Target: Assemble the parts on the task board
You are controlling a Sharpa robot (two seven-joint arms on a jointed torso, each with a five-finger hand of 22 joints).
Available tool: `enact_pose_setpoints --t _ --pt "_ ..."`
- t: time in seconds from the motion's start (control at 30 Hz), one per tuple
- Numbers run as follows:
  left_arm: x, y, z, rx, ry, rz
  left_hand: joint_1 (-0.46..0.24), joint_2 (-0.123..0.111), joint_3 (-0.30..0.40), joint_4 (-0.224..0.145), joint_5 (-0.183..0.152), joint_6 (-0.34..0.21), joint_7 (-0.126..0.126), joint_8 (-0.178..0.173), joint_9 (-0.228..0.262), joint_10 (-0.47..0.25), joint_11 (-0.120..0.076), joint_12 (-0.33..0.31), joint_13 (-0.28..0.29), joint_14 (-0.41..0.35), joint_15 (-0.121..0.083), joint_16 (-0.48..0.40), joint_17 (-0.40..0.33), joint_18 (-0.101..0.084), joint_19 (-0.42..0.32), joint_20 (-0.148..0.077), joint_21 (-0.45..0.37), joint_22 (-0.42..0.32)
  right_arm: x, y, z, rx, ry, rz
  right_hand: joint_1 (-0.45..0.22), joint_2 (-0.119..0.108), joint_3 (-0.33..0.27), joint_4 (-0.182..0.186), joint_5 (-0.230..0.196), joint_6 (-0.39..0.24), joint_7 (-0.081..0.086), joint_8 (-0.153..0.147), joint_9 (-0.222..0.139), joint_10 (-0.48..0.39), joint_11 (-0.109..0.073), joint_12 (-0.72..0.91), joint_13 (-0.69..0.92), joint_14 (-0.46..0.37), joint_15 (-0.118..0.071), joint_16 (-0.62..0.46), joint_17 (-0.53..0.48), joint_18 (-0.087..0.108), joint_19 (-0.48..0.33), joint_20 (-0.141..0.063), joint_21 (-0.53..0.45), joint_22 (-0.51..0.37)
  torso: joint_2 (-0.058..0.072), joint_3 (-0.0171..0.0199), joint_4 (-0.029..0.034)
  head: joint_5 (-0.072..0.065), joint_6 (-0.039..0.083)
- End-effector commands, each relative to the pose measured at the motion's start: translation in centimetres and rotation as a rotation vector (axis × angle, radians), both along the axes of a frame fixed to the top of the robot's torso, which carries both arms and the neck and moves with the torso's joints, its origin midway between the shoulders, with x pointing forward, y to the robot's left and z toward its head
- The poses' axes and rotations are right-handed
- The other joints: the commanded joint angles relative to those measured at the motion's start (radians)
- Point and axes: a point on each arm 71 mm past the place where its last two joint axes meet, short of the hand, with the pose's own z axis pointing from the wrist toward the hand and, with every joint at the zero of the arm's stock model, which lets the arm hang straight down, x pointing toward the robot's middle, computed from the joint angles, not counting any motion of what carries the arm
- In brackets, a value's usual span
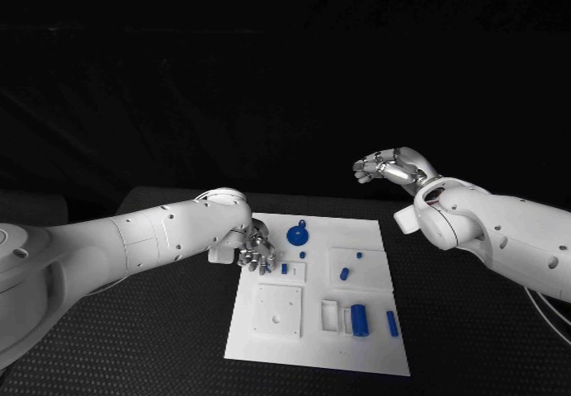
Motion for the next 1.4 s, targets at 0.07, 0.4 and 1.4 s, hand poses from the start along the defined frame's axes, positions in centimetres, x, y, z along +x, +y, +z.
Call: enact_pose_setpoints --t 0.07,0.4,1.4 --pt "-0.3 -0.2 -0.3 0.004 0.025 -0.027 -0.003 0.01 0.133 -0.125 0.003 0.006 -0.002 0.006 0.001 0.002 -0.008 0.005 0.002 0.002 -0.007 0.004 0.002 0.004 -0.001 -0.111 0.004 0.023 0.0 0.2 0.0 0.002 -0.001 0.016 0.008 -0.001 0.006 -0.001 0.004 -0.002 0.003 0.005 -0.002 0.008 0.001 -0.006 0.0 -0.003 0.005 0.003 -0.002 0.008 -0.006 0.001 -0.004 0.002 0.0 -0.0003 -0.0004 0.0 0.0" --pt "-0.3 0.3 -0.3 0.009 0.024 -0.019 -0.002 0.009 0.134 -0.125 0.004 0.005 -0.002 0.006 0.003 0.001 -0.008 0.007 0.002 0.002 -0.007 0.005 0.002 0.005 -0.002 -0.111 0.005 0.023 -0.1 0.1 0.0 0.001 -0.001 0.015 0.009 -0.001 0.006 -0.001 0.004 -0.002 0.003 0.005 -0.002 0.009 0.001 -0.007 0.0 -0.003 0.005 0.003 -0.002 0.009 -0.006 0.001 -0.004 0.002 0.0 -0.0002 0.0004 -0.001 -0.002" --pt "-0.1 -0.9 -0.9 0.044 -0.004 -0.033 -0.005 0.01 0.135 -0.125 0.008 0.008 -0.004 0.008 0.01 0.004 -0.01 0.013 0.004 0.006 -0.008 0.009 0.003 0.006 0.001 -0.112 0.013 0.022 -0.1 0.2 0.0 0.002 0.0 0.018 0.01 0.0 0.007 -0.001 0.005 -0.002 0.003 0.005 -0.002 0.009 0.001 -0.007 0.0 -0.003 0.005 0.003 -0.002 0.009 -0.006 0.001 -0.005 0.003 0.0 0.0003 -0.0006 0.0 -0.005"
